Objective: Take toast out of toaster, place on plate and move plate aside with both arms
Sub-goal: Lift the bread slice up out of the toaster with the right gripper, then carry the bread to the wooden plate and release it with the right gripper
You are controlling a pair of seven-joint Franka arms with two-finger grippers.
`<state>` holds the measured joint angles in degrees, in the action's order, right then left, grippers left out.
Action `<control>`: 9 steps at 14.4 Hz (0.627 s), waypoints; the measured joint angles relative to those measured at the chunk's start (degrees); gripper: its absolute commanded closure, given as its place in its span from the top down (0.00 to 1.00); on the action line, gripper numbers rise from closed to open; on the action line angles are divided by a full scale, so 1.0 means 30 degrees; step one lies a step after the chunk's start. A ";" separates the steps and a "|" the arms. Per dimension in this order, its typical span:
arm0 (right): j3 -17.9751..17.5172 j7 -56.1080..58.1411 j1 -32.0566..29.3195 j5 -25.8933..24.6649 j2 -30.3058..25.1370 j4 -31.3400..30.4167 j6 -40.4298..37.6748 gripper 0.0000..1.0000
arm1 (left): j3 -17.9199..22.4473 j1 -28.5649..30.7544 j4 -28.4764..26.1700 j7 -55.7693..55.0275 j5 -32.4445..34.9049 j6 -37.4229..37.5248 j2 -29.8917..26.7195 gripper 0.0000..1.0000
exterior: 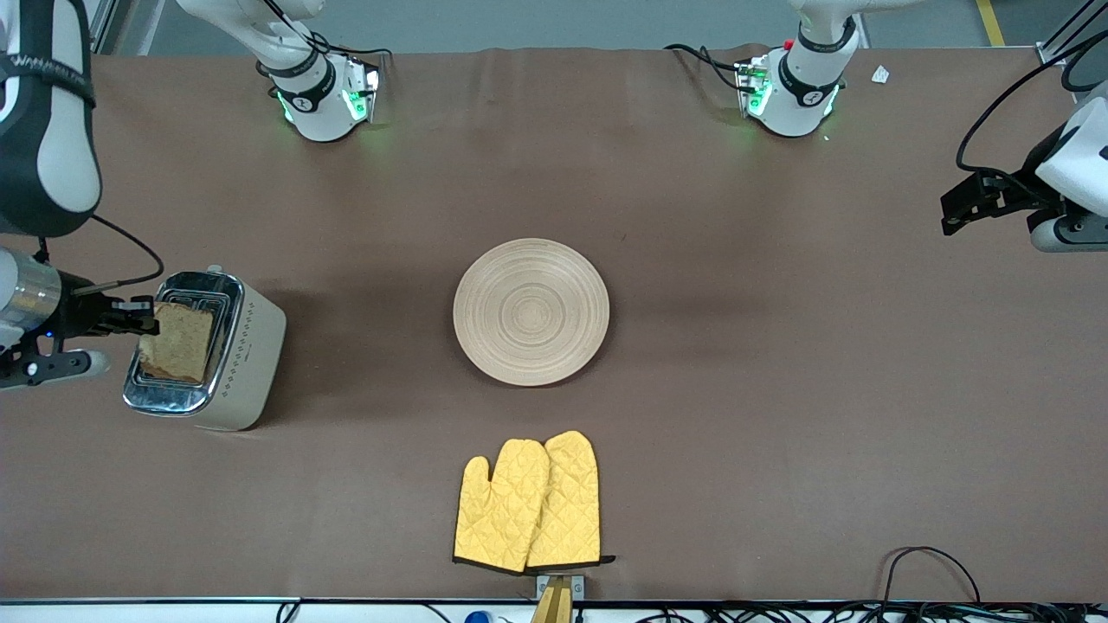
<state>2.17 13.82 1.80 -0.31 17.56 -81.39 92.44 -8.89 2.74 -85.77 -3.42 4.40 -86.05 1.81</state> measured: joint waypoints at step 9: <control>-0.0015 -0.1015 0.4436 0.7591 0.0413 -0.1871 0.0714 0.00 | -0.0093 -0.0103 -0.0003 0.0024 -0.0383 -0.0525 0.0571 1.00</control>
<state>2.12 10.77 15.11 22.46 18.80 -87.00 94.59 -9.17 2.44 -85.78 -3.35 3.25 -87.62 3.52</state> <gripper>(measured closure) 0.943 0.000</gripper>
